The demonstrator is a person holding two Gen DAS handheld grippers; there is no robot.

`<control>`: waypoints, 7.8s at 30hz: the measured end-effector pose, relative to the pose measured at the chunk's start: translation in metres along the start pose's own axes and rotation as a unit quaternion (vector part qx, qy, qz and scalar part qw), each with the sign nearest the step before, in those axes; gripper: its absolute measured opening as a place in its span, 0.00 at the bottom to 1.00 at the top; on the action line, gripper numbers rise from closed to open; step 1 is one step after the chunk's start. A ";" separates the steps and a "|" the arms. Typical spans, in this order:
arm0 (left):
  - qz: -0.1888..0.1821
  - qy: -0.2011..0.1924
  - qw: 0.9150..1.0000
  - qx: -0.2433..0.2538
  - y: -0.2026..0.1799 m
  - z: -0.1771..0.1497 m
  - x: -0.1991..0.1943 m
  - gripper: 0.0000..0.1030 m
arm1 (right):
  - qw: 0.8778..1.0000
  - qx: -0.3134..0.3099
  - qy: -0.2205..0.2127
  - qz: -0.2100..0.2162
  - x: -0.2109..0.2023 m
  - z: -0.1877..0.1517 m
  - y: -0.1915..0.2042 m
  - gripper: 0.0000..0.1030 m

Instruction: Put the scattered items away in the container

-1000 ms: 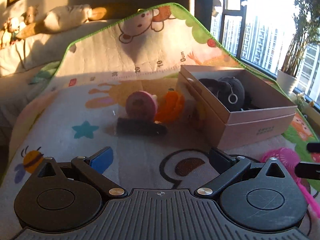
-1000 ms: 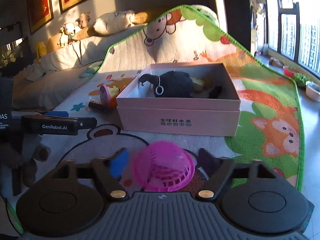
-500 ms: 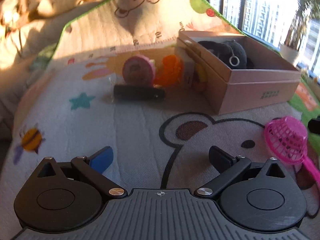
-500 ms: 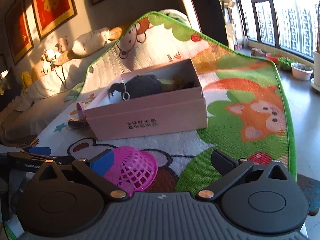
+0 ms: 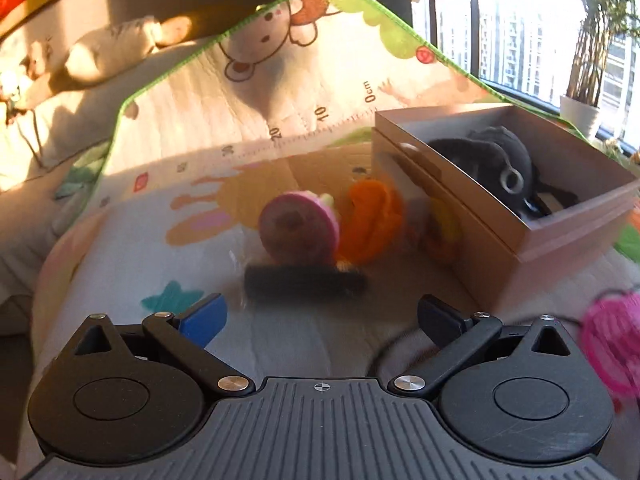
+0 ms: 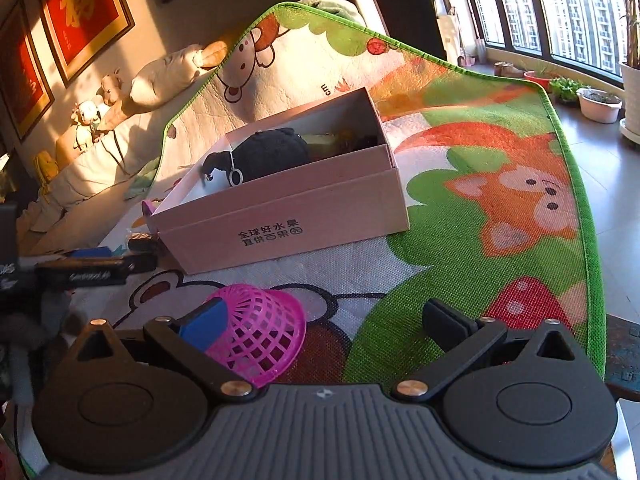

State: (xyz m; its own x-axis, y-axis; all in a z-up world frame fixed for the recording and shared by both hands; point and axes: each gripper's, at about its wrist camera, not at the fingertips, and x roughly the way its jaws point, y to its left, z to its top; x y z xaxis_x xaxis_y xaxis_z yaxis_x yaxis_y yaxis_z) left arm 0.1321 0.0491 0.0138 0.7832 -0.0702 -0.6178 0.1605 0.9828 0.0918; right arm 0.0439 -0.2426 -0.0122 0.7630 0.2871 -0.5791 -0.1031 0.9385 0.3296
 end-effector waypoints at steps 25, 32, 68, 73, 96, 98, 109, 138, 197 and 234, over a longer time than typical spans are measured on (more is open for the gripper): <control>-0.114 -0.011 0.993 0.042 -0.049 -0.045 -0.080 0.88 | 1.000 0.002 0.002 0.012 0.000 0.001 -0.005 1.00; -0.127 0.013 0.992 -0.025 -0.056 -0.071 -0.089 0.89 | 0.999 -0.029 0.016 0.020 -0.005 -0.001 0.004 1.00; -0.134 -0.020 0.982 -0.131 -0.015 -0.090 -0.097 0.98 | 0.981 -0.188 0.045 -0.021 0.014 -0.017 0.079 0.84; -0.153 -0.037 0.987 -0.044 -0.037 -0.086 -0.107 0.99 | 0.981 -0.189 0.025 -0.024 0.000 -0.020 0.074 0.80; -0.088 0.010 0.994 0.058 -0.076 -0.076 -0.088 0.99 | 0.987 -0.156 -0.008 -0.031 -0.062 -0.043 0.047 0.80; -0.088 0.009 0.994 0.059 -0.077 -0.075 -0.089 0.90 | 0.987 -0.156 -0.008 -0.032 -0.063 -0.044 0.047 0.80; -0.117 -0.010 0.990 0.074 -0.083 -0.070 -0.111 0.87 | 0.985 -0.165 -0.019 -0.039 -0.080 -0.047 0.047 0.80; -0.146 -0.119 0.981 0.054 -0.068 0.056 -0.024 0.99 | 0.994 -0.098 -0.036 -0.030 0.065 0.175 0.014 0.83; -0.157 -0.076 0.972 -0.158 0.027 -0.043 -0.037 1.00 | 0.916 -0.345 0.200 0.042 0.218 0.111 0.251 0.58; -0.093 -0.070 0.993 -0.033 0.005 -0.052 -0.120 1.00 | 0.971 -0.070 0.158 0.166 -0.005 0.013 0.063 0.56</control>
State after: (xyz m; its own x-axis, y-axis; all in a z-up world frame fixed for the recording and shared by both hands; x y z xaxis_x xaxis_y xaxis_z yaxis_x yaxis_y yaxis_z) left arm 0.0080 0.0711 0.0479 0.8207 -0.2691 -0.5039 0.2732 0.9596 -0.0674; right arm 0.0422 -0.1870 0.0211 0.4406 0.6019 -0.6660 -0.4123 0.7947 0.4454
